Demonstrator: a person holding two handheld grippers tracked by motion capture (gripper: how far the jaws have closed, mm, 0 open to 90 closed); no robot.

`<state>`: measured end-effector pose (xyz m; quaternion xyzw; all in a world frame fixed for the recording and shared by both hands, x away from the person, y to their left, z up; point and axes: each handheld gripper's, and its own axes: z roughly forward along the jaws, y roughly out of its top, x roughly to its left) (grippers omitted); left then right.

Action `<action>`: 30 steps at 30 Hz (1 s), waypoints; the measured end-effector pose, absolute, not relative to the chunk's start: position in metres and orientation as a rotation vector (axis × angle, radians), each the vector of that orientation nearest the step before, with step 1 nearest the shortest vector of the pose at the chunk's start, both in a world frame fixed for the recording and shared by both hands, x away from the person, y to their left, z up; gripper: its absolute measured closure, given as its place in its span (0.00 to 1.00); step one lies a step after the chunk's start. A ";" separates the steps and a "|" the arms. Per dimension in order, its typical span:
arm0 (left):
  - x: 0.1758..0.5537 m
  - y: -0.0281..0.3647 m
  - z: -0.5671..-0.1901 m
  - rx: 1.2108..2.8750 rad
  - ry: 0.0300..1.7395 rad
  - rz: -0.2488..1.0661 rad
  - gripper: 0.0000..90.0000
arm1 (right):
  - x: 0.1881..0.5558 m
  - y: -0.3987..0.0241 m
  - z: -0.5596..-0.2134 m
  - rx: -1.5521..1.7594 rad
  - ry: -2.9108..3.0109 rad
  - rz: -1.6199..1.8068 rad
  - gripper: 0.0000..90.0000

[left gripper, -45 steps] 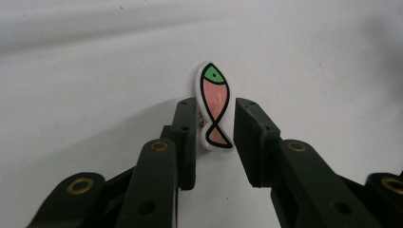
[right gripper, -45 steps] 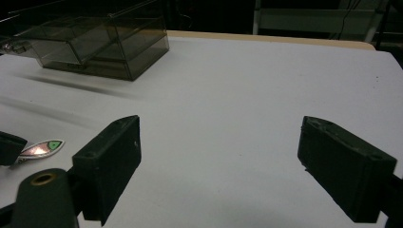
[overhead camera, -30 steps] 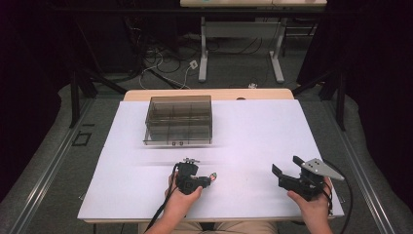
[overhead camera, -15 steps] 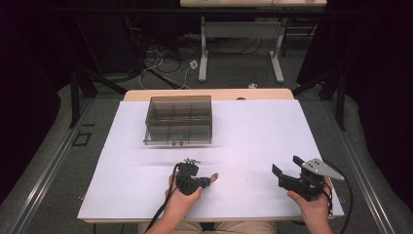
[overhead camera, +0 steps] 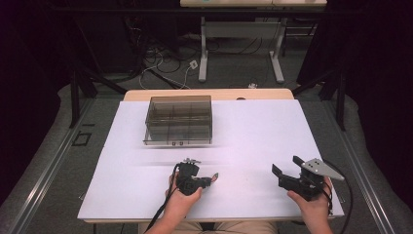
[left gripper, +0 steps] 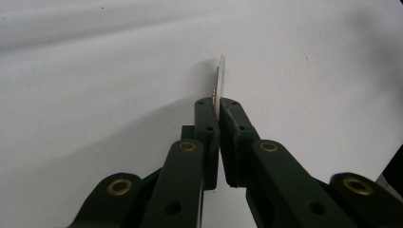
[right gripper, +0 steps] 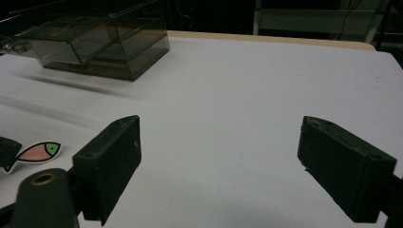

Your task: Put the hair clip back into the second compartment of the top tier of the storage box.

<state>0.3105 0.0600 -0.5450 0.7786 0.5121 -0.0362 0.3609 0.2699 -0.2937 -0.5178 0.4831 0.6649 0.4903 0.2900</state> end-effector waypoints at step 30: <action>0.315 0.075 -0.531 1.943 1.317 -0.041 0.97 | 0.271 -0.294 -0.518 1.291 1.774 1.309 0.16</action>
